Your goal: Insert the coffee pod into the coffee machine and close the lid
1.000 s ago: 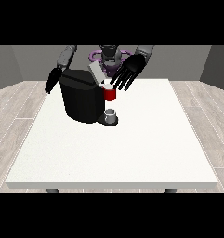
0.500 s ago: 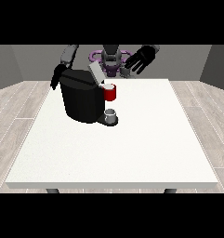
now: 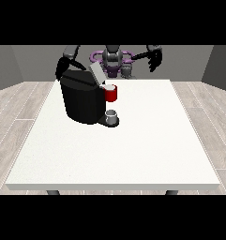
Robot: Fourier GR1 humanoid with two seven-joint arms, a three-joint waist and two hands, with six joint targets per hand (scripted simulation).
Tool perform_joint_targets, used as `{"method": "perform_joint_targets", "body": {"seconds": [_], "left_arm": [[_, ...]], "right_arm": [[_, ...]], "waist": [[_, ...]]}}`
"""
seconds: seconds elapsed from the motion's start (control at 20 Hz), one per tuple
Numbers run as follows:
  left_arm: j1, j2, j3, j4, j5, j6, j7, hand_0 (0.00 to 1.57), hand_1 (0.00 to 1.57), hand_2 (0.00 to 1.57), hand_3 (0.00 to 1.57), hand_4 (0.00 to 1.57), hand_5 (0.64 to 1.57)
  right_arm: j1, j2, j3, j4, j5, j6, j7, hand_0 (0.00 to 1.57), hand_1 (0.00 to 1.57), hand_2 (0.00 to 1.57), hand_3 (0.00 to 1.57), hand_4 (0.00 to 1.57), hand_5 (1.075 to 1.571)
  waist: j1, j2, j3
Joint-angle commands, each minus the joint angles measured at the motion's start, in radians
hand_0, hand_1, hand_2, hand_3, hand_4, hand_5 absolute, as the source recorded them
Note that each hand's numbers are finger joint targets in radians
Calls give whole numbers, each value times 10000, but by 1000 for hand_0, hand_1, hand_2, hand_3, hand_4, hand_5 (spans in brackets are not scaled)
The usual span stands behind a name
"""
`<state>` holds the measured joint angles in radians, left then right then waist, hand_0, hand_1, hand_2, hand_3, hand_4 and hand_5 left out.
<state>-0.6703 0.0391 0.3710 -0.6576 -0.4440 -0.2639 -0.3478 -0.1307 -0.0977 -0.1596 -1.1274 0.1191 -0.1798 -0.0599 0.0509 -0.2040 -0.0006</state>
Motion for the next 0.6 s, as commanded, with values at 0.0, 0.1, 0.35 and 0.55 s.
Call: {"method": "perform_joint_targets", "body": {"seconds": [0.0, 0.1, 0.35, 0.55], "left_arm": [[1355, -200, 91, 0, 394, -527, 76, 0, 0, 0, 0, 323, 1571], [1375, -135, 24, -17, 248, -277, 263, 0, 0, 0, 0, 389, 1571], [1583, -376, -175, -452, 923, -276, 813, 0, 0, 0, 0, 390, 1571], [2319, -99, -182, -1174, 1105, -938, 816, 0, 0, 0, 0, 457, 1571]], "right_arm": [[234, 22, 184, -405, -110, 326, 38, 0, 0, 0, 0, 0, 1571], [-392, 111, 409, -949, -553, 1026, 483, 0, 0, 0, 0, 0, 1571], [-961, -216, 741, -1522, -523, 1559, 869, 0, 0, 0, 0, 62, 1571], [-1364, -796, 595, -1855, -483, 1829, 1115, 0, 0, 0, 0, 251, 1571]], "waist": [[571, -1047, 4], [515, -1194, 4], [614, -1468, 7], [1032, -1193, 7]]}}
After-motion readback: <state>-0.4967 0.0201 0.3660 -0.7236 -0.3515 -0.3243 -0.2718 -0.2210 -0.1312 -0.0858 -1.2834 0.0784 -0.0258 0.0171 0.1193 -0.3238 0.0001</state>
